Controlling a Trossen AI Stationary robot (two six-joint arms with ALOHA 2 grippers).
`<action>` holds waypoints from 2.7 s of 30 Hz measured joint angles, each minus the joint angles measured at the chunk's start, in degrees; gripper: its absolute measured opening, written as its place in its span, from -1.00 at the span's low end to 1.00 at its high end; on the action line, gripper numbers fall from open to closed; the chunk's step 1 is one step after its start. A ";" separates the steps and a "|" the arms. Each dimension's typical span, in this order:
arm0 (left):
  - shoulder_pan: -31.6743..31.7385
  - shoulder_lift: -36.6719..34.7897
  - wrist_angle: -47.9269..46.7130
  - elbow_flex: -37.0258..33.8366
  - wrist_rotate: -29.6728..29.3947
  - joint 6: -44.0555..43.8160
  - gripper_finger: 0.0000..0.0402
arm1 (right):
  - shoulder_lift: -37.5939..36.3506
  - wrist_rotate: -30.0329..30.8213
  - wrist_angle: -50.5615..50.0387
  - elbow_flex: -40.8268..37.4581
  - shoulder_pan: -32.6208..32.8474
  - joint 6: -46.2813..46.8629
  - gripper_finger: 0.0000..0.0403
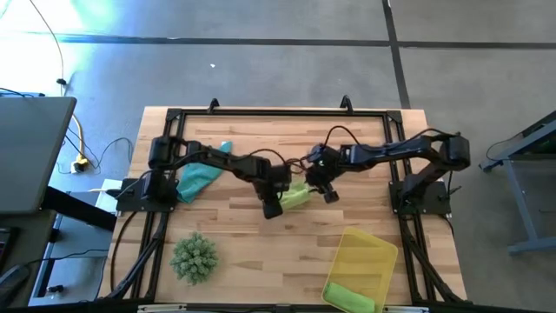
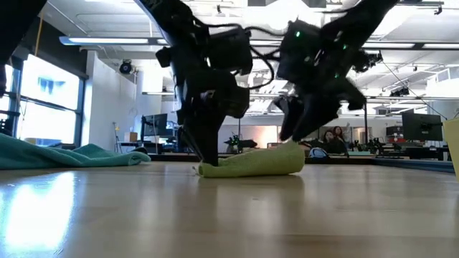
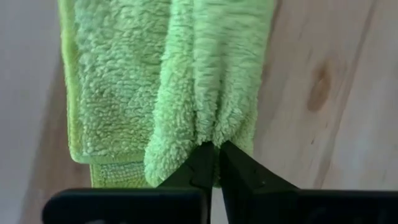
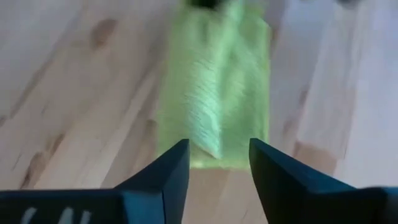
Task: Roll microfiber towels into tight, uniform cylinder then place into a basket
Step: Roll the light green microfiber cloth
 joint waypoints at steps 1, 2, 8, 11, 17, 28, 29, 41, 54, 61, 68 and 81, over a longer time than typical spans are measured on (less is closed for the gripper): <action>0.72 0.00 -0.15 -0.02 0.23 0.01 -0.97 | -0.49 -0.04 0.02 0.00 0.58 -2.12 -0.20; 1.35 0.00 -0.27 -0.02 0.24 -0.01 -0.97 | -0.73 0.06 0.12 -0.02 1.13 -4.12 -0.19; 3.21 0.00 -1.63 0.04 -0.14 0.27 -0.97 | 0.41 1.44 2.70 -0.98 5.08 -12.05 -0.18; 3.38 -0.02 -1.98 0.02 -0.17 0.45 -0.97 | 2.11 5.55 5.27 -1.01 6.64 -12.78 -0.18; 3.38 -0.02 -2.03 0.00 -0.37 0.52 -0.97 | 5.55 10.70 8.38 -1.01 7.17 -12.75 -0.18; 3.14 -0.30 -2.11 -0.04 0.91 2.14 -0.94 | 10.37 14.85 9.69 -0.81 6.18 -10.88 -0.18; 3.05 -0.34 -2.11 -0.07 0.93 2.12 -0.92 | 10.80 14.79 9.82 -0.81 5.95 -9.39 -0.18; 2.16 -4.10 -8.54 -0.16 0.29 4.41 -0.66 | 11.17 9.73 9.74 -0.81 2.99 2.72 -0.51; -4.58 -8.97 -9.84 -0.13 -14.75 10.80 -0.51 | 11.30 -6.57 8.11 -0.85 -2.67 15.99 -0.93; -10.12 -8.31 0.52 0.02 -30.04 16.19 -0.51 | 11.45 -13.43 6.83 -0.96 -5.79 25.14 -0.91; -11.06 -5.56 8.42 0.04 -38.86 18.46 -0.51 | 11.43 -14.10 5.97 -0.94 -6.27 28.47 -0.91; -6.03 0.66 5.76 0.06 -35.65 13.68 -0.50 | 11.34 -14.49 5.88 -0.92 -6.72 32.31 -0.87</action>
